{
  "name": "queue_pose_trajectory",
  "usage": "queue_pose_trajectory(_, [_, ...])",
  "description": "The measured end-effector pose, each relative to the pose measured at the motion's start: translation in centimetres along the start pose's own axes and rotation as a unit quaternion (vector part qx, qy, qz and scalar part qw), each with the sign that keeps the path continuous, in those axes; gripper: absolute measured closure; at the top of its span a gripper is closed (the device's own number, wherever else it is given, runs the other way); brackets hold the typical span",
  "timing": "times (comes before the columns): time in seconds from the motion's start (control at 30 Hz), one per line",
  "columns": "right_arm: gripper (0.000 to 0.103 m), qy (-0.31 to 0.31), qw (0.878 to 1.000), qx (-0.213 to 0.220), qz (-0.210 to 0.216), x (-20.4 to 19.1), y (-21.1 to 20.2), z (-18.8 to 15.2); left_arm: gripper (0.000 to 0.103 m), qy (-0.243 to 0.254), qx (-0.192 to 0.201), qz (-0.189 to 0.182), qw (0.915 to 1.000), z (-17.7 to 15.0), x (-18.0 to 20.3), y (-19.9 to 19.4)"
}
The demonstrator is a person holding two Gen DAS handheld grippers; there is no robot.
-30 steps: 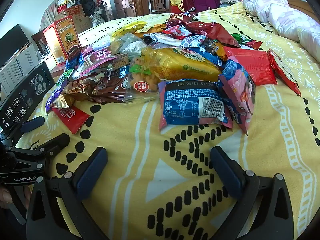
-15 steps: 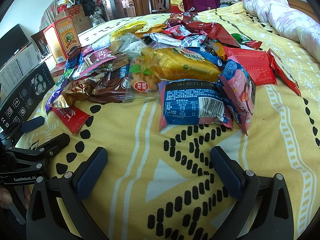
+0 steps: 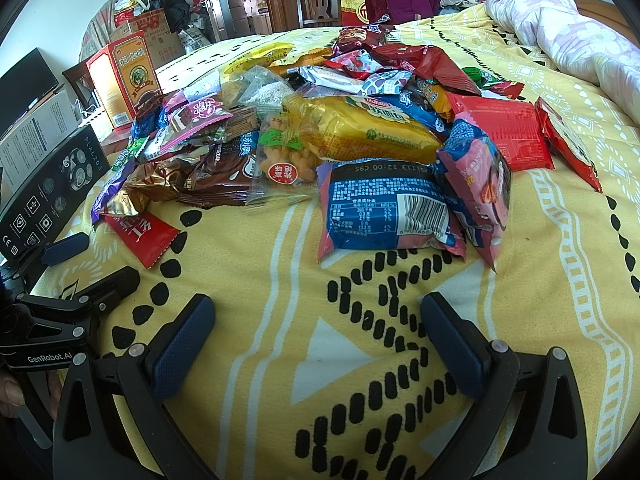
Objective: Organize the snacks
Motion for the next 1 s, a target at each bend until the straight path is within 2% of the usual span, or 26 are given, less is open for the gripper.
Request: queue_pose_trajectory(1.0, [0.0,-0.003,1.0,-0.002,-0.002,0.18,0.6,-0.26,0.0,0.0,0.0,0.001,1.0,-0.1,0.03,0.02])
Point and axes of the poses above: each gripper's, at about its wrist camera, not at the fingertips, and y roughly the way its jaws point, x to its right, z to its top, the point moved 8 cm from there along y, roughly the way its jaws point, and after that the axes turned 15 degrees about x, right-handed, at the moved point
